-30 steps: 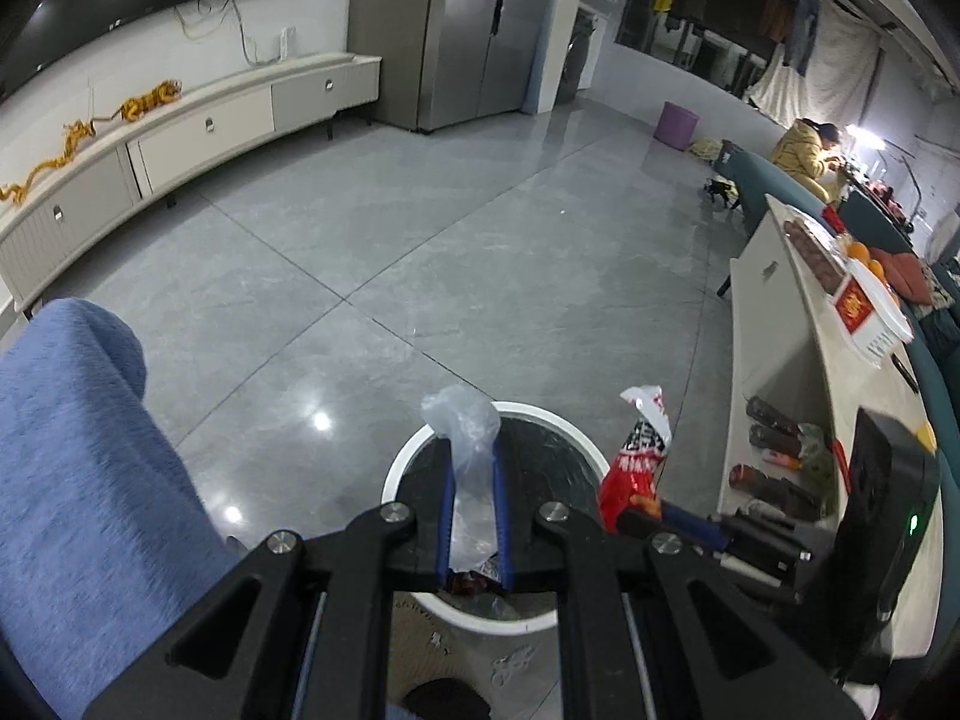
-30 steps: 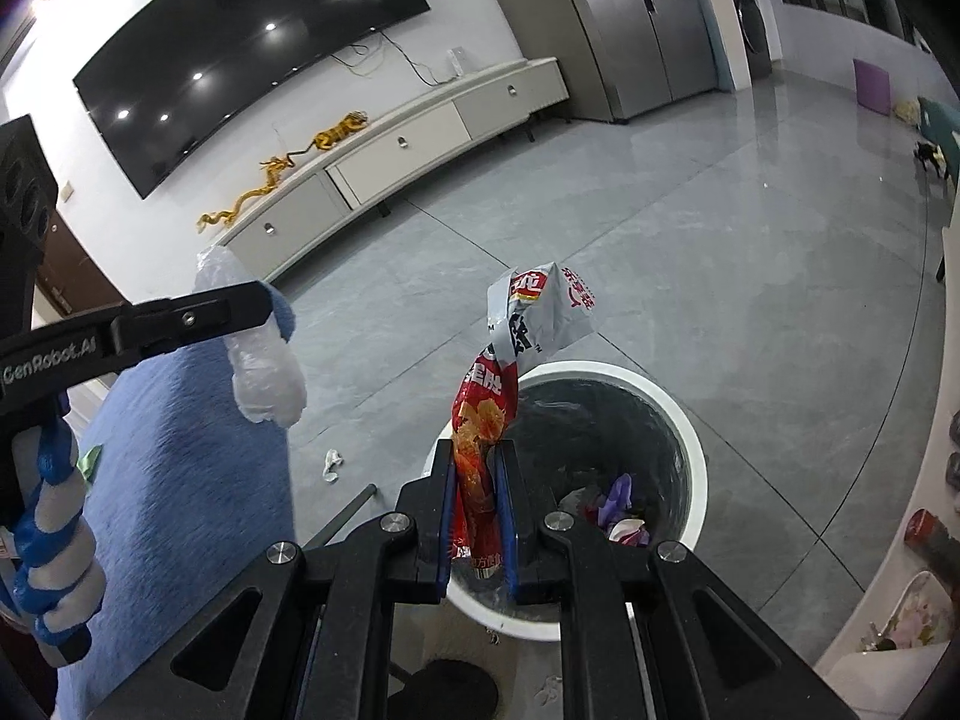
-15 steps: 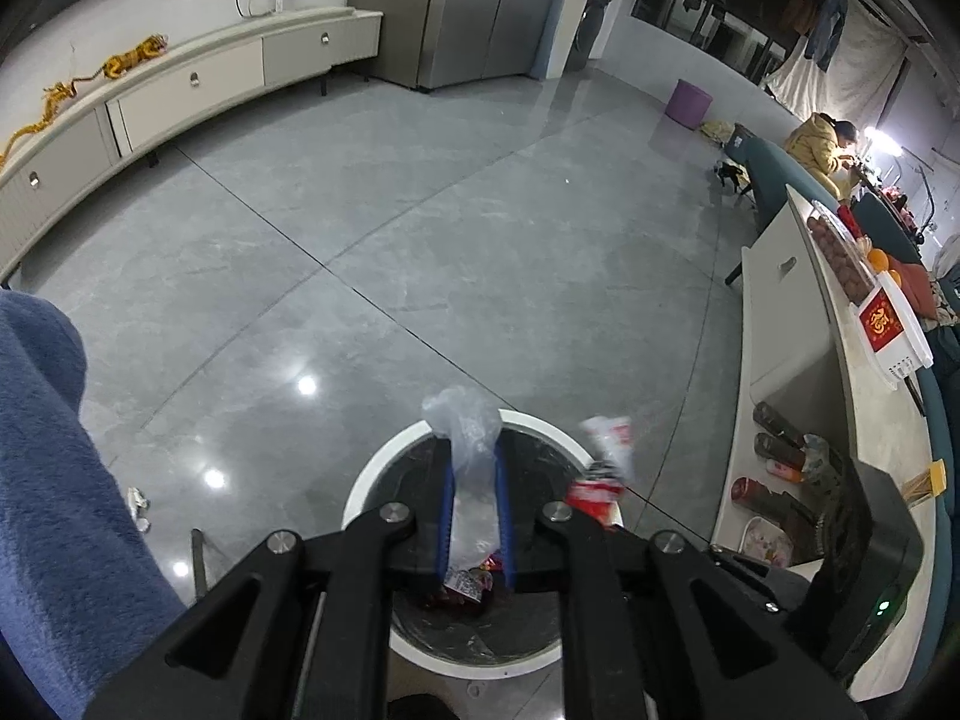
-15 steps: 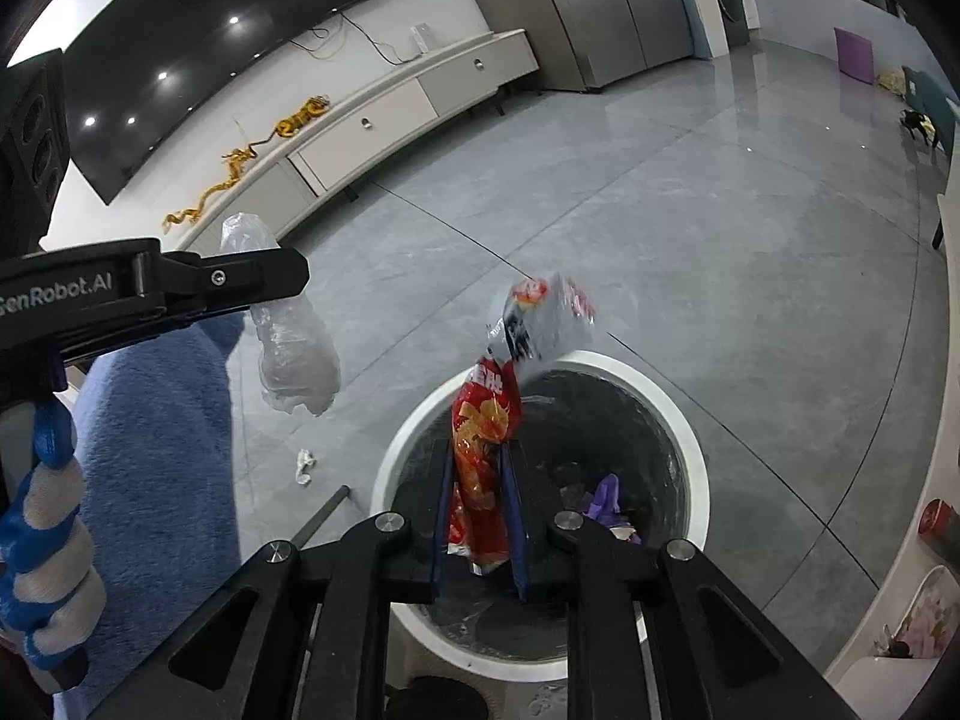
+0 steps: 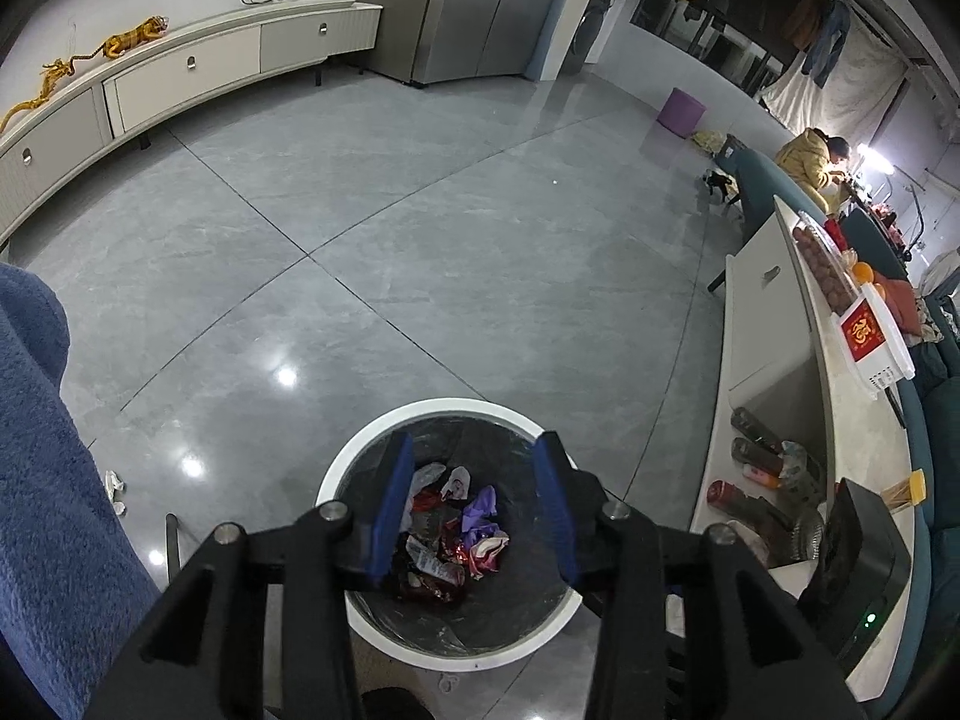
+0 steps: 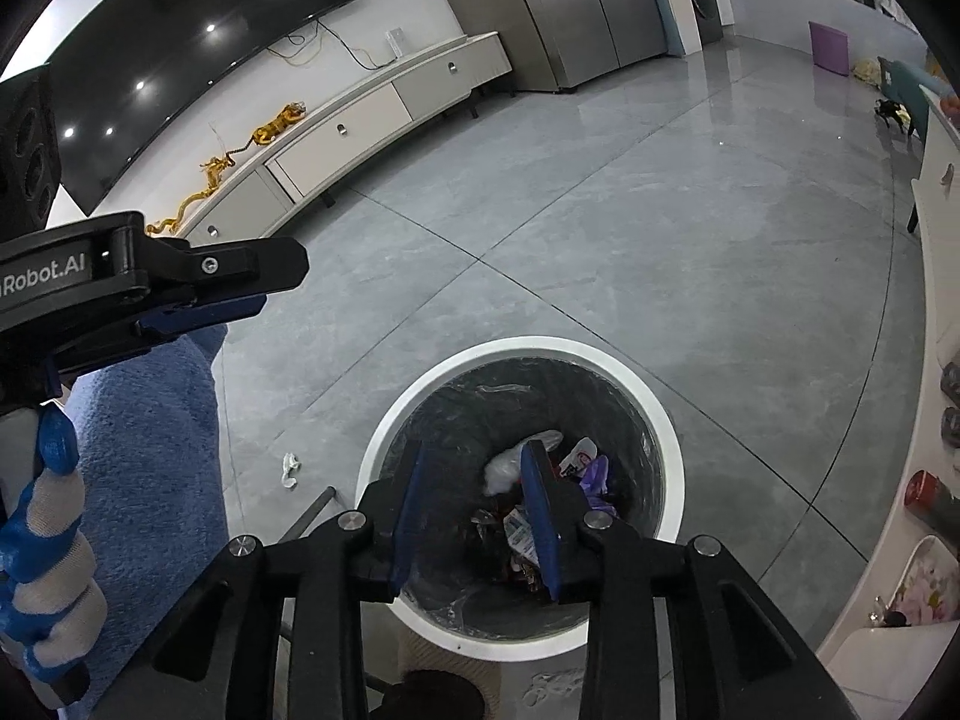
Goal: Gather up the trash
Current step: 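Carry both bags over the trash bin and open both tools to drop them, then move both open tools back over the rug toward the purple and green wrappers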
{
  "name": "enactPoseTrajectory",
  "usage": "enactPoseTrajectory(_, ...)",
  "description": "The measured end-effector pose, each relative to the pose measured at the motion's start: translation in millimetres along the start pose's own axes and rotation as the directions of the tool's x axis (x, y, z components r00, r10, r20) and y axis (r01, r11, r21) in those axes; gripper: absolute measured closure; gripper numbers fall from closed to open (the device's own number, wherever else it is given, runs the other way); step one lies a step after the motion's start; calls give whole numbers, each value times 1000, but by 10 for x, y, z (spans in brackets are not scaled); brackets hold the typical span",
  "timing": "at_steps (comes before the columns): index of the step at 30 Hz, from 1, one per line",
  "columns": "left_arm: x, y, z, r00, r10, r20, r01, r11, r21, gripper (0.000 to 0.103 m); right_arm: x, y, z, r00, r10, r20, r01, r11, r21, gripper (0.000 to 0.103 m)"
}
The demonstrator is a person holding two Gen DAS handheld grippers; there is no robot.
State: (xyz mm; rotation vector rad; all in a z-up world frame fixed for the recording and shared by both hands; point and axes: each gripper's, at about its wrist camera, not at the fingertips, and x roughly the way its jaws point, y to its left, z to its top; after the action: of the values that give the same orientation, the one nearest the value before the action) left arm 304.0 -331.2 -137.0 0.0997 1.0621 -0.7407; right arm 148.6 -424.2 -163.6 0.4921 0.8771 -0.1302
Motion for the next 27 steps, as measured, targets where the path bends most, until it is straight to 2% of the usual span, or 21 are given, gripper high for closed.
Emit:
enactPoseTrajectory(12, -578, -69, -113, 997, 5, 71, -6, 1000, 4, 62, -437, 289, 2, 998, 2, 63, 0, 1000, -31, 65)
enactPoseTrajectory(15, -747, -59, -153, 996, 8, 93, -8, 1000, 1, 54, -563, 364, -7, 997, 3, 82, 1, 999, -37, 63)
enactPoseTrajectory(19, -1025, -31, -202, 992, 7, 127, -7, 1000, -7, 53, -745, 488, -43, 994, 1, 107, 5, 999, -50, 62)
enactPoseTrajectory(27, -1752, 164, -398, 972, 30, 233, -20, 999, -45, 52, -1197, 957, -67, 985, 21, 170, -1, 993, -117, 59)
